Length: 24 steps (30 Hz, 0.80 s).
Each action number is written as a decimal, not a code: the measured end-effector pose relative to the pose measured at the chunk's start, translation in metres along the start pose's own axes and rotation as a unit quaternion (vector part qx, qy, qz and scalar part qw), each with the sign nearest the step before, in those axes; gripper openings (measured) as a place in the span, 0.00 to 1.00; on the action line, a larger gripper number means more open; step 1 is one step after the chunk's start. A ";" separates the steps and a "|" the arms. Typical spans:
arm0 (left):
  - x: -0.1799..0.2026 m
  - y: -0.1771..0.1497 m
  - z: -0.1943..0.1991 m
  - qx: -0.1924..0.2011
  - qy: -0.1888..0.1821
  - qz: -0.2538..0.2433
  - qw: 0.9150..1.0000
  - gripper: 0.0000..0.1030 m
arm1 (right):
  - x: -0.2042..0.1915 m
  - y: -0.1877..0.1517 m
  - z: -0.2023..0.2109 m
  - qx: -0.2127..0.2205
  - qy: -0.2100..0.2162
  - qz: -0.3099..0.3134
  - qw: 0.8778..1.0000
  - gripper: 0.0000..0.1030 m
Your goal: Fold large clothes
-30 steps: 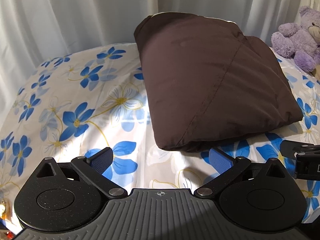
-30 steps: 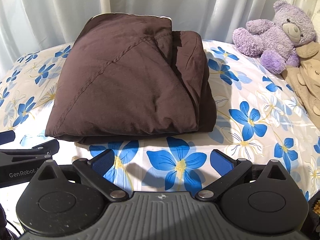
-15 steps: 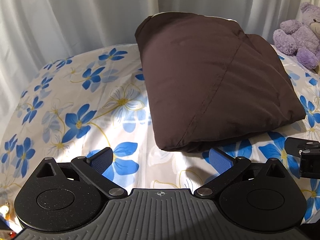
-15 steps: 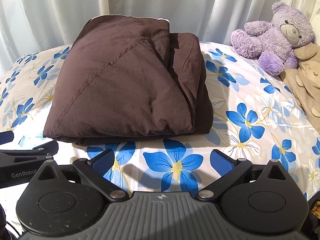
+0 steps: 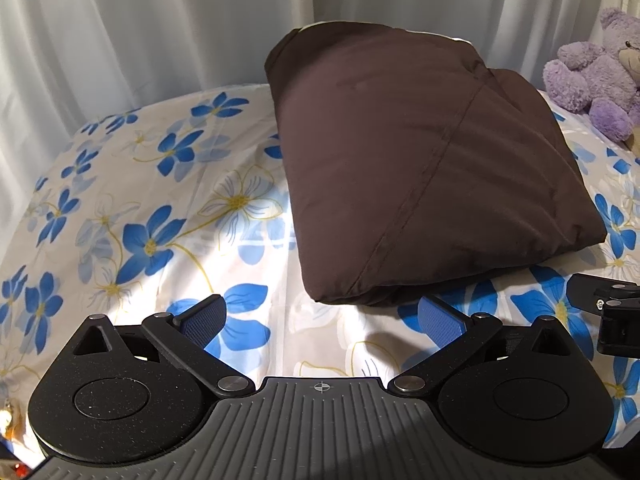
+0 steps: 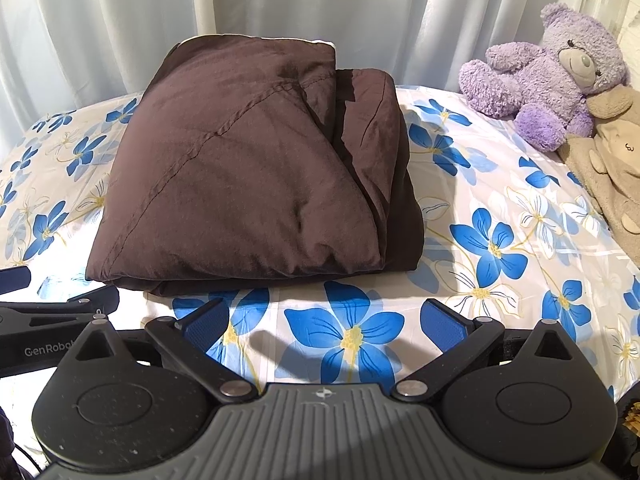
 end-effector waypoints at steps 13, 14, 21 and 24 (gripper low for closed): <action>0.005 0.001 0.000 -0.002 -0.015 0.001 1.000 1.00 | 0.004 0.001 0.003 0.002 -0.004 -0.002 1.000 0.99; 0.006 0.001 0.000 -0.002 -0.015 0.000 1.000 1.00 | 0.005 0.001 0.003 0.002 -0.004 -0.003 1.000 0.99; 0.008 0.001 0.000 -0.006 -0.020 0.004 1.000 1.00 | 0.008 0.002 0.004 0.003 -0.006 -0.002 1.000 0.99; 0.007 0.001 0.000 -0.006 -0.020 0.006 1.000 1.00 | 0.006 0.001 0.005 0.003 -0.008 -0.002 1.000 0.99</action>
Point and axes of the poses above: each gripper's, at about its wrist camera, not at the fingertips, and z roughly against the way its jaws point, x to its right, y to its top, the point moved 5 cm from there along -z, roughly the way its jaws point, and after that the axes turned 2 degrees about -x, right-handed, at the moved point
